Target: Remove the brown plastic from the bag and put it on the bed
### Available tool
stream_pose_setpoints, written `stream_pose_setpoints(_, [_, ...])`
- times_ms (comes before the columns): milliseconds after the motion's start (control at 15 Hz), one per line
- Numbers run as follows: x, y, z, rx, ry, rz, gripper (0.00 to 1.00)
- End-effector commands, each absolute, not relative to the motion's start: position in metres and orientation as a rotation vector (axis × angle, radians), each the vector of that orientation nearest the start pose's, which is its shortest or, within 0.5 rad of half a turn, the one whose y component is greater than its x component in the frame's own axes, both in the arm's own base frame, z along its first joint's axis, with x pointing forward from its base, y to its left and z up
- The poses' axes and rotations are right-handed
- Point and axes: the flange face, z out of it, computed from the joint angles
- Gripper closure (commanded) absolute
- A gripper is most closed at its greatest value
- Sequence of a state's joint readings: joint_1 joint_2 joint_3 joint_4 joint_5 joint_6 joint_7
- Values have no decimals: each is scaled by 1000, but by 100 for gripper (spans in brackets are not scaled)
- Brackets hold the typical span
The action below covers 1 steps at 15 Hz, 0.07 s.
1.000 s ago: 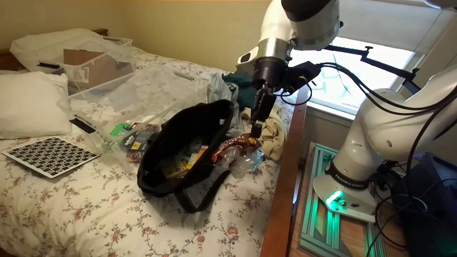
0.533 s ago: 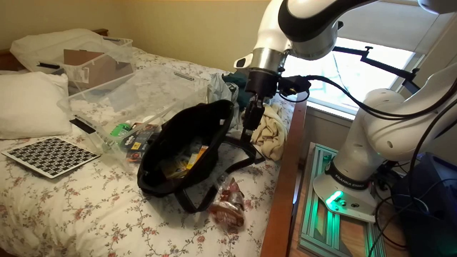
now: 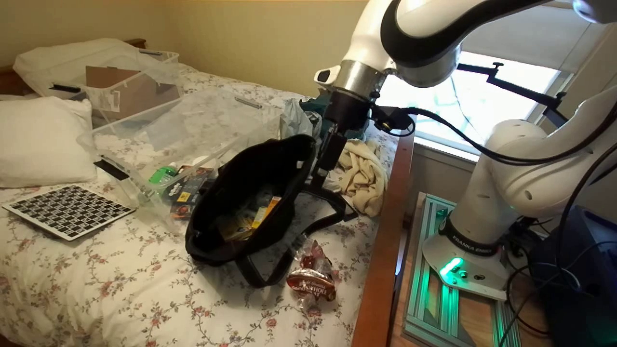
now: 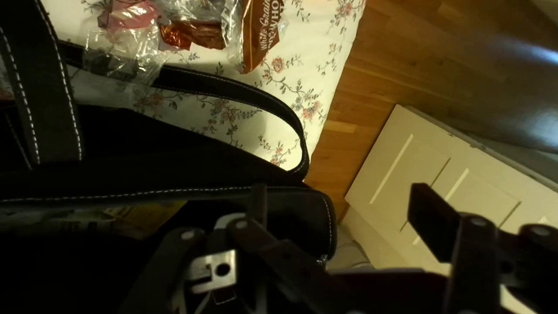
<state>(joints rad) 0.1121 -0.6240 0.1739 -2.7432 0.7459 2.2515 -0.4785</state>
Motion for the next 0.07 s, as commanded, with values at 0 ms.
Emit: stream_pose_setpoints(0, [341, 117, 415, -2616, -392, -267, 12])
